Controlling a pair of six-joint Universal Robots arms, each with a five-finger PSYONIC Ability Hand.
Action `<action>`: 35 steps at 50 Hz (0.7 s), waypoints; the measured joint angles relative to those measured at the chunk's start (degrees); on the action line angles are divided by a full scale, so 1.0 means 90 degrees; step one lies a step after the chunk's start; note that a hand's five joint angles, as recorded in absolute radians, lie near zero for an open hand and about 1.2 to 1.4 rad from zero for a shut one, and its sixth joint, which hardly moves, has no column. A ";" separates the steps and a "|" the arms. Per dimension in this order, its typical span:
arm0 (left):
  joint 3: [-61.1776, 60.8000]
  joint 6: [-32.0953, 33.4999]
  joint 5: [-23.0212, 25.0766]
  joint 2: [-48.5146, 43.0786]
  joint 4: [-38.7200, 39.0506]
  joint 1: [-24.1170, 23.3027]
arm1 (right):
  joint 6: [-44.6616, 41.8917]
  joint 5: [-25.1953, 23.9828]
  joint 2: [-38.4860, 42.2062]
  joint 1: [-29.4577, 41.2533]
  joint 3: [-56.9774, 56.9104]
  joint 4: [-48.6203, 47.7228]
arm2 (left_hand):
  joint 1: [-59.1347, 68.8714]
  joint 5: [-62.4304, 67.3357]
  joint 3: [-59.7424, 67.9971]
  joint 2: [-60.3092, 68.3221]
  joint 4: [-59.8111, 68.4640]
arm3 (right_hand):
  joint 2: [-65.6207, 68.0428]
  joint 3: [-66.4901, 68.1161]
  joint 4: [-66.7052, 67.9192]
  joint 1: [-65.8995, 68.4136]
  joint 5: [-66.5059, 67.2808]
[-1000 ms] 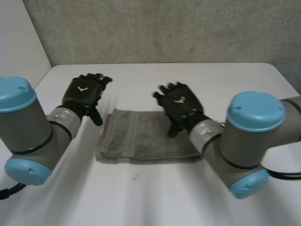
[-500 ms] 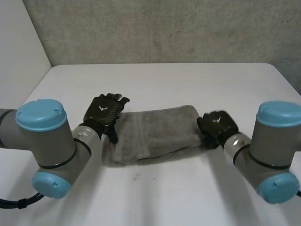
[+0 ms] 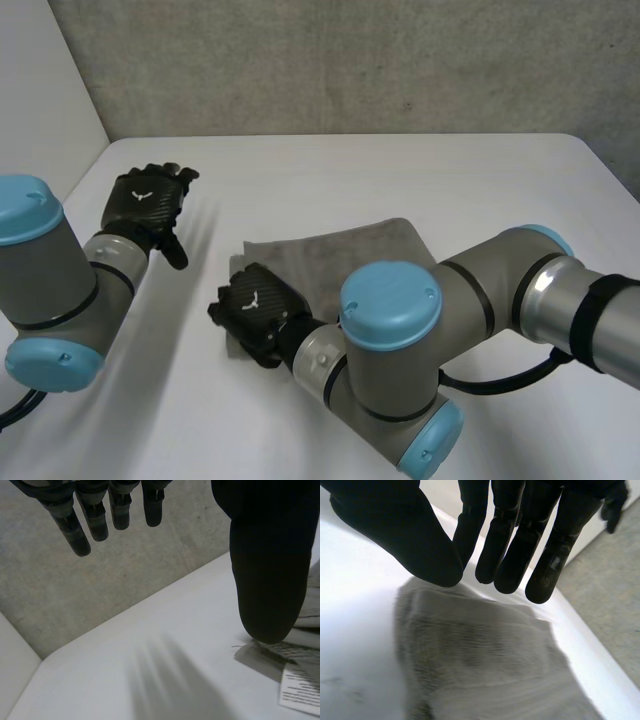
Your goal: Fold the towel.
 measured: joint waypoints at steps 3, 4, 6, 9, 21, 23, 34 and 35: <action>-0.0004 -0.0002 0.0010 0.0020 -0.0004 0.0070 | 0.0044 -0.0049 0.0013 -0.0024 -0.0022 0.0007 | 0.0000 0.0000 0.0000 0.0000 0.0000 | -0.0036 -0.0052 -0.0057 -0.0046 -0.0033; -0.0005 -0.0003 0.0012 0.0022 -0.0004 0.0076 | 0.0060 -0.0033 -0.0008 -0.0050 -0.0030 0.0007 | 0.0000 0.0000 0.0000 0.0000 0.0000 | -0.0516 -0.0549 -0.0455 -0.0375 -0.0387; -0.0008 -0.0005 0.0017 0.0022 -0.0006 0.0082 | 0.0118 0.0052 -0.0092 -0.0142 -0.0045 0.0012 | 0.0000 0.0000 0.0000 0.0000 0.0000 | -0.1298 -0.1327 -0.1246 -0.0977 -0.1098; -0.0024 -0.0007 0.0023 0.0020 -0.0009 0.0071 | 0.0251 0.0348 -0.0308 -0.0346 -0.0019 0.0021 | 0.0000 0.0000 0.0000 0.0000 0.0000 | -0.3175 -0.3226 -0.3252 -0.2509 -0.3077; -0.0120 -0.0004 0.0051 0.0038 -0.0012 -0.0031 | 0.0878 0.1060 -0.1660 -0.2483 0.1914 -0.0015 | 0.0000 0.0000 0.0000 0.0000 0.0000 | -0.3687 -0.3811 -0.3828 -0.2972 -0.3719; -0.0122 -0.0004 0.0054 0.0036 -0.0011 -0.0035 | 0.0797 0.0874 -0.1702 -0.2724 0.2128 -0.0055 | 0.0000 0.0000 0.0000 0.0000 0.0000 | -0.3687 -0.3808 -0.3824 -0.2972 -0.3719; -0.0153 0.0009 0.0066 -0.0001 0.0001 -0.0065 | 0.0023 -0.0291 -0.1421 -0.3913 0.3000 -0.0697 | 0.0000 0.0000 0.0000 0.0000 0.0000 | -0.3176 -0.3203 -0.3228 -0.2537 -0.3204; -0.0154 0.0008 0.0066 -0.0001 0.0001 -0.0066 | 0.0019 -0.0329 -0.1322 -0.3958 0.3002 -0.0807 | 0.0000 0.0000 0.0000 0.0000 0.0000 | -0.3012 -0.3041 -0.3071 -0.2390 -0.3066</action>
